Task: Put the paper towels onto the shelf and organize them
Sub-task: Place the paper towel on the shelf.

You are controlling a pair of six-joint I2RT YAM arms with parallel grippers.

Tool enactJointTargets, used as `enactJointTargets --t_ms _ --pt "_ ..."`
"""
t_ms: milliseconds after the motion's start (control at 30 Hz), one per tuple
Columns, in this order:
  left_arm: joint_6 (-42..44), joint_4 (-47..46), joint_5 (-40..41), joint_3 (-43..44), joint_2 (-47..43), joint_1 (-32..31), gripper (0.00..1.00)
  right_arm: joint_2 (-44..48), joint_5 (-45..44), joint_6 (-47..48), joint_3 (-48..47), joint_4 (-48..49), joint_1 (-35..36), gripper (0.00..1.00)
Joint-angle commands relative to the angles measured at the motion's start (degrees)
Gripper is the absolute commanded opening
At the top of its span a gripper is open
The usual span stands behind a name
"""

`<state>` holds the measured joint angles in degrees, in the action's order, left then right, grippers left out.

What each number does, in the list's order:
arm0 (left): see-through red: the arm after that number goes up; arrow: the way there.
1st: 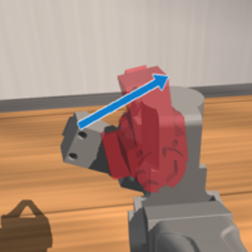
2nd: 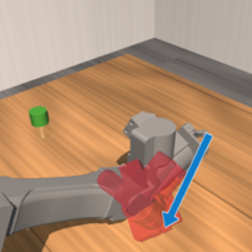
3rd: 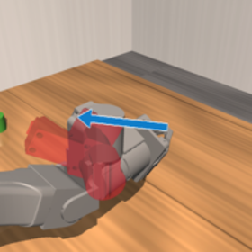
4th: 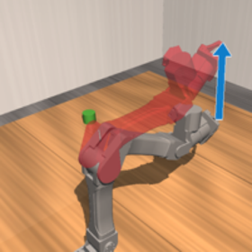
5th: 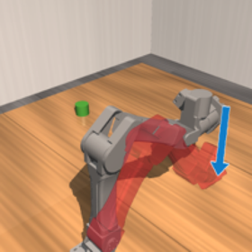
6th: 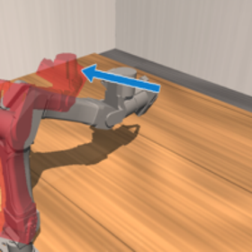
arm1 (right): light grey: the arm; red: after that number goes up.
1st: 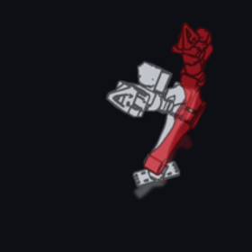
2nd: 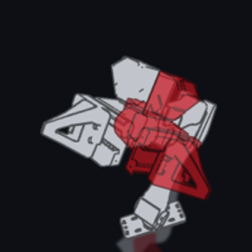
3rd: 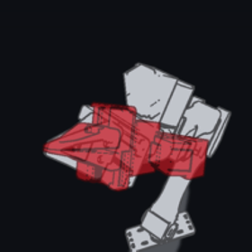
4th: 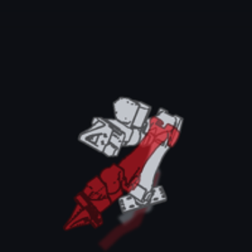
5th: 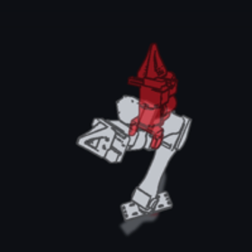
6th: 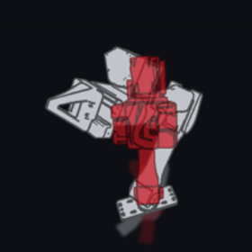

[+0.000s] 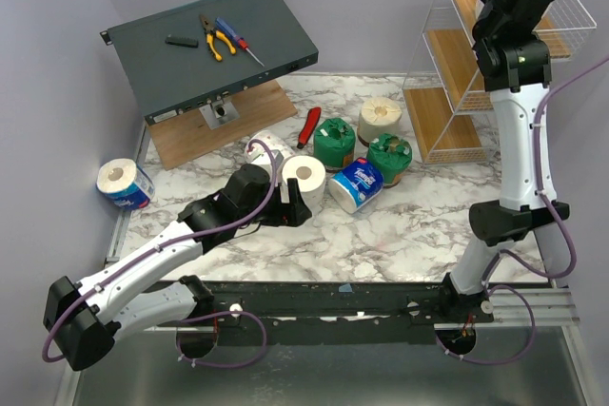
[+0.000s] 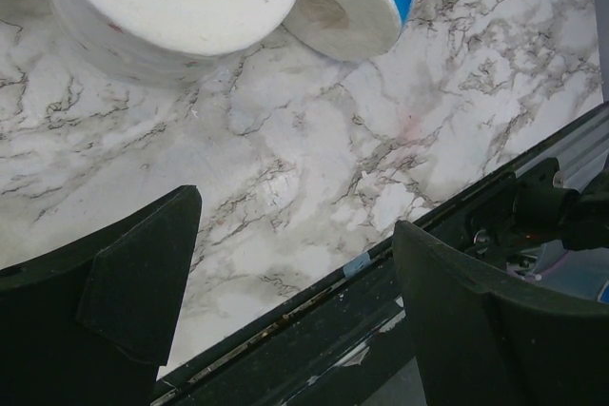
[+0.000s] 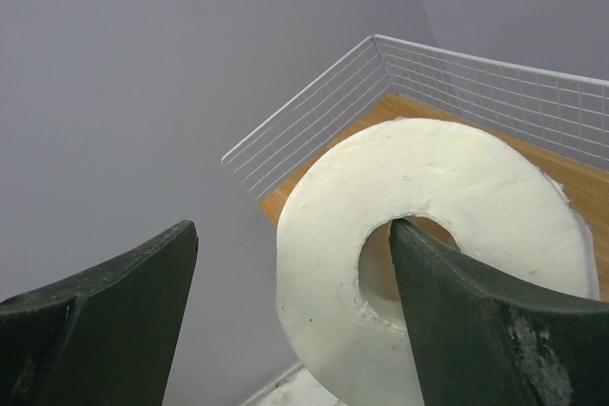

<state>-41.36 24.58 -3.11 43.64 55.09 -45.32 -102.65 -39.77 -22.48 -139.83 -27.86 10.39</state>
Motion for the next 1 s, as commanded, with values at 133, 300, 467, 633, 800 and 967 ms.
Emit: enactJointTargets --t_ms 133,300,467,633,800,967 --pt "0.35 0.47 -0.01 1.36 0.63 0.45 0.86 -3.16 0.73 -1.03 -3.06 4.94 -0.45 0.86" --pt "0.48 0.65 0.12 1.69 1.11 0.67 0.86 -4.17 1.46 -1.48 -4.1 6.41 -1.29 0.89" --pt "0.53 0.9 0.13 1.89 1.51 0.98 0.86 -4.75 3.23 -3.85 -4.48 6.86 -3.41 0.93" --pt "0.41 0.82 0.04 1.96 1.86 1.09 0.86 -4.84 5.25 -4.98 -4.74 8.66 -4.3 1.0" --pt "0.3 0.74 -0.04 2.07 2.1 1.11 0.86 -5.44 6.59 -5.63 -5.1 9.05 -4.49 1.0" --pt "0.24 0.73 0.03 2.07 2.25 1.11 0.86 -5.46 7.86 -6.95 -5.17 8.95 -4.53 1.0"
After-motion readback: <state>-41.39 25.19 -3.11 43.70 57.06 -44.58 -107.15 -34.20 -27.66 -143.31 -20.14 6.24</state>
